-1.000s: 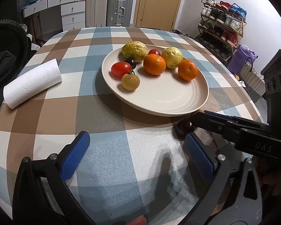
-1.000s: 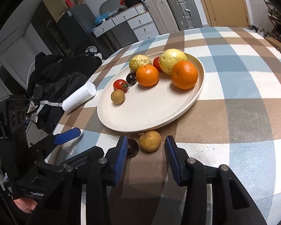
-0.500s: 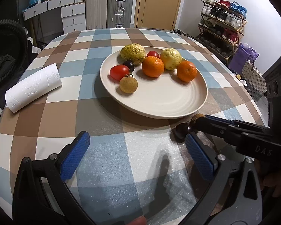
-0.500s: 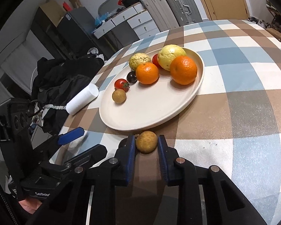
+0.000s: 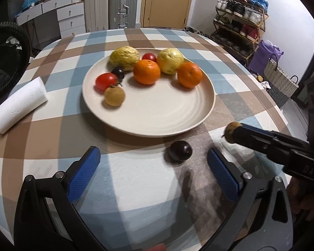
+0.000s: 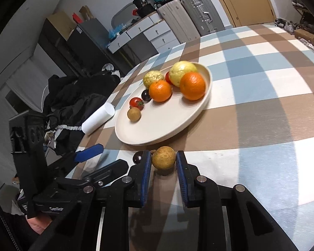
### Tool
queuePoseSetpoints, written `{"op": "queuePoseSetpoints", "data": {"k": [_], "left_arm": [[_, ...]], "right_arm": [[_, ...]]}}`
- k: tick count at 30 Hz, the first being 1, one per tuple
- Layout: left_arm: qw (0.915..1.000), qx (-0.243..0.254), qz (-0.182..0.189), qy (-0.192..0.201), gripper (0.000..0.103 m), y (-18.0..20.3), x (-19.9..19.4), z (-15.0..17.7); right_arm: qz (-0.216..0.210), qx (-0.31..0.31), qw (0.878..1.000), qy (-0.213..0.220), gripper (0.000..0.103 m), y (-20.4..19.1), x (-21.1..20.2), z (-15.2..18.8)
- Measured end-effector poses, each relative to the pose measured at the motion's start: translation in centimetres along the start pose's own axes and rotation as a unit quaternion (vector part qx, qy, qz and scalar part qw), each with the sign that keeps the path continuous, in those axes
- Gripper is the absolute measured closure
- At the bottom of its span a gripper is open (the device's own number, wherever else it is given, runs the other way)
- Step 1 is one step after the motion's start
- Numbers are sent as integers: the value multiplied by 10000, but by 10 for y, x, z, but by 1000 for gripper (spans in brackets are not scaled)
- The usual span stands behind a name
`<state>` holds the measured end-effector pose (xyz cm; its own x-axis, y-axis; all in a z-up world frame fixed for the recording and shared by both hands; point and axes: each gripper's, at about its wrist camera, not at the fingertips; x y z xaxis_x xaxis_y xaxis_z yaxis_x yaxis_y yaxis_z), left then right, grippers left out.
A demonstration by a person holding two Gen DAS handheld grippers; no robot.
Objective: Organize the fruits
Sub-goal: 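Grasp the brown fruit with the right gripper while the left grasps the dark plum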
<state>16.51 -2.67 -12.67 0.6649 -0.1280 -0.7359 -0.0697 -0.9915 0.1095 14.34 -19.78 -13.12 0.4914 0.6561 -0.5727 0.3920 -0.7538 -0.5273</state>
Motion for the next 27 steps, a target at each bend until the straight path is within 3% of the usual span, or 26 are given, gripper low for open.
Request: {"op": "queuePoseSetpoints", "data": {"k": [3, 6, 14, 20, 27], "left_arm": [[10000, 13, 55, -8, 2, 5, 5, -3], [9999, 3, 128, -77, 10, 8, 9, -4], [9988, -123, 402, -236, 54, 6, 11, -3], [9981, 23, 538, -303, 76, 13, 11, -1], [9967, 61, 745, -332, 81, 15, 9, -1]], "right_arm": [[92, -97, 9999, 108, 78, 2, -11, 1], [158, -120, 9995, 229, 78, 8, -21, 0], [147, -11, 9993, 338, 78, 23, -32, -1], [73, -50, 9993, 357, 78, 20, -33, -1], [67, -23, 9994, 339, 78, 20, -31, -1]]}}
Point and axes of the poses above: each gripper's, at about its wrist camera, not at the fingertips, and x roughly the way its jaws point, y to its right, z to its underside, and after that the axes turned 4 degrees about y, right-handed
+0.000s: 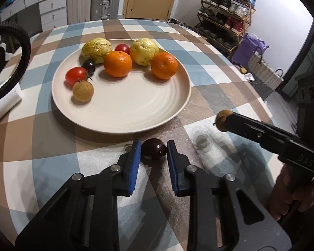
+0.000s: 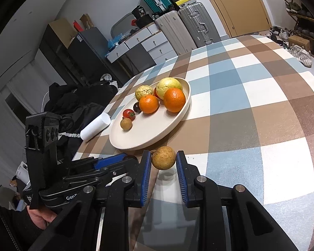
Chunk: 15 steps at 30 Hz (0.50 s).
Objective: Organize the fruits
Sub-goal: 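Grasp the brown fruit with the right gripper while the left grasps the dark plum, then carry the plum and brown fruit onto the plate and open both grippers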
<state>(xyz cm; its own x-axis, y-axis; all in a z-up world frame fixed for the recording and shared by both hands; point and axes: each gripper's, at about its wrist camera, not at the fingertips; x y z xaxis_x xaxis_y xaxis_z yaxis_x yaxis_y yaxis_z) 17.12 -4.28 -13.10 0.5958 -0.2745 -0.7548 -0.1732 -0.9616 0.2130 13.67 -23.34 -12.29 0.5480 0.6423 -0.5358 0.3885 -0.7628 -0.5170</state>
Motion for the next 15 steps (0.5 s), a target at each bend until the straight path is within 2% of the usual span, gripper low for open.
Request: {"op": "queuePoseSetpoints", "data": {"k": [9, 15], "left_arm": [[9994, 57, 323, 133, 81, 4, -12, -1], [9987, 88, 367, 331, 81, 0, -24, -10]], "right_arm": [[52, 9, 10000, -22, 78, 0, 2, -1], [160, 34, 9999, -12, 78, 0, 3, -4]]}}
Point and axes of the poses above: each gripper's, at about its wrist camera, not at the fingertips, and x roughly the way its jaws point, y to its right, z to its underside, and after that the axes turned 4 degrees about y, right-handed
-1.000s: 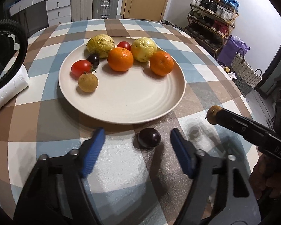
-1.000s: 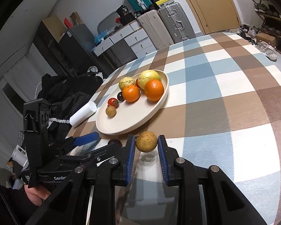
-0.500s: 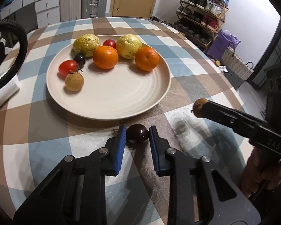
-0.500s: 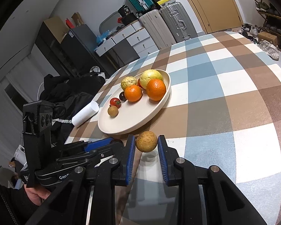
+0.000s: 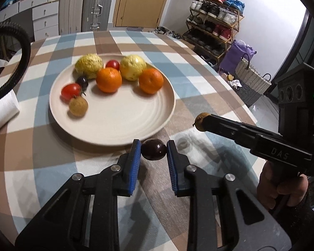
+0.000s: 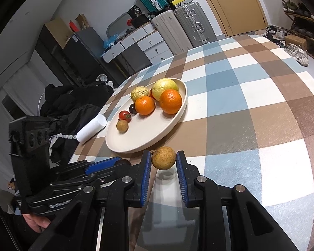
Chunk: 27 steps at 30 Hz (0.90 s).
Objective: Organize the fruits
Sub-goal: 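Carry the plum and brown fruit onto the plate and open both grippers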
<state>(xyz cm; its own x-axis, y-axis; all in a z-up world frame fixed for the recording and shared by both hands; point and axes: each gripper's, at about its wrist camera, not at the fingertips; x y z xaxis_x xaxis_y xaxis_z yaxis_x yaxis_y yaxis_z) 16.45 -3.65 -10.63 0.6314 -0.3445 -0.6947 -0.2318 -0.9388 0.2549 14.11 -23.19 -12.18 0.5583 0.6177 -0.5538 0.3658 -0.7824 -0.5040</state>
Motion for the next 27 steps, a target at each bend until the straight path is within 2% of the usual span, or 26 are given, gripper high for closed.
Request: {"op": "queuePoseSetpoints", "data": {"k": [12, 27], "left_arm": [[9990, -151, -150, 383, 81, -35, -13, -43], [9991, -215, -108, 346, 81, -66, 18, -73]], "right_arm": [[-42, -136, 9999, 85, 78, -10, 13, -22], [-231, -447, 9987, -82, 78, -28, 56, -55]]}}
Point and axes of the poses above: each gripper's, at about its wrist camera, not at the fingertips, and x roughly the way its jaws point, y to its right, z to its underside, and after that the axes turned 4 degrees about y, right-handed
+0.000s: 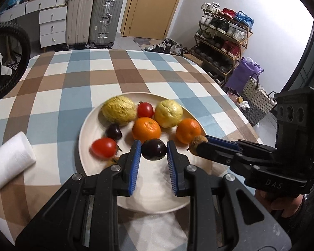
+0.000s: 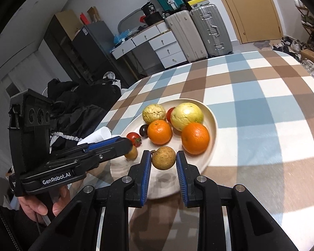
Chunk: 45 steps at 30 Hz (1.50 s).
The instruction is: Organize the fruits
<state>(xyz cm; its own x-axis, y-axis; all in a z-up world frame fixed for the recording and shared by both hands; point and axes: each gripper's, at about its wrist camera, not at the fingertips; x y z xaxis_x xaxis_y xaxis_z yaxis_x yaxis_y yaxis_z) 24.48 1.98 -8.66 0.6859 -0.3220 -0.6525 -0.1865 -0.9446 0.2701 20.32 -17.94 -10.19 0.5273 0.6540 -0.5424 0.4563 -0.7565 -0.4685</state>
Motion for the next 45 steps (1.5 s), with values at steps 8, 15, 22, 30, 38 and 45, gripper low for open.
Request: {"op": "queuePoseSetpoints", "data": {"k": [8, 15, 22, 30, 38, 45], "left_arm": [[10000, 18, 22, -93, 81, -10, 16, -5], [9999, 6, 45, -137, 81, -14, 26, -1], [9999, 16, 56, -159, 81, -17, 30, -1], [9999, -14, -104, -104, 71, -17, 27, -2], [9995, -40, -220, 237, 55, -9, -9, -1], [9953, 15, -510, 819, 24, 10, -59, 3]], "right_arm": [[33, -101, 9999, -119, 78, -3, 27, -11], [157, -213, 9994, -226, 78, -4, 41, -16], [254, -268, 9990, -265, 78, -3, 48, -16], [360, -270, 9987, -220, 76, -4, 53, -17], [447, -193, 9988, 79, 68, -5, 31, -19], [513, -255, 9955, 762, 38, -17, -20, -16]]}}
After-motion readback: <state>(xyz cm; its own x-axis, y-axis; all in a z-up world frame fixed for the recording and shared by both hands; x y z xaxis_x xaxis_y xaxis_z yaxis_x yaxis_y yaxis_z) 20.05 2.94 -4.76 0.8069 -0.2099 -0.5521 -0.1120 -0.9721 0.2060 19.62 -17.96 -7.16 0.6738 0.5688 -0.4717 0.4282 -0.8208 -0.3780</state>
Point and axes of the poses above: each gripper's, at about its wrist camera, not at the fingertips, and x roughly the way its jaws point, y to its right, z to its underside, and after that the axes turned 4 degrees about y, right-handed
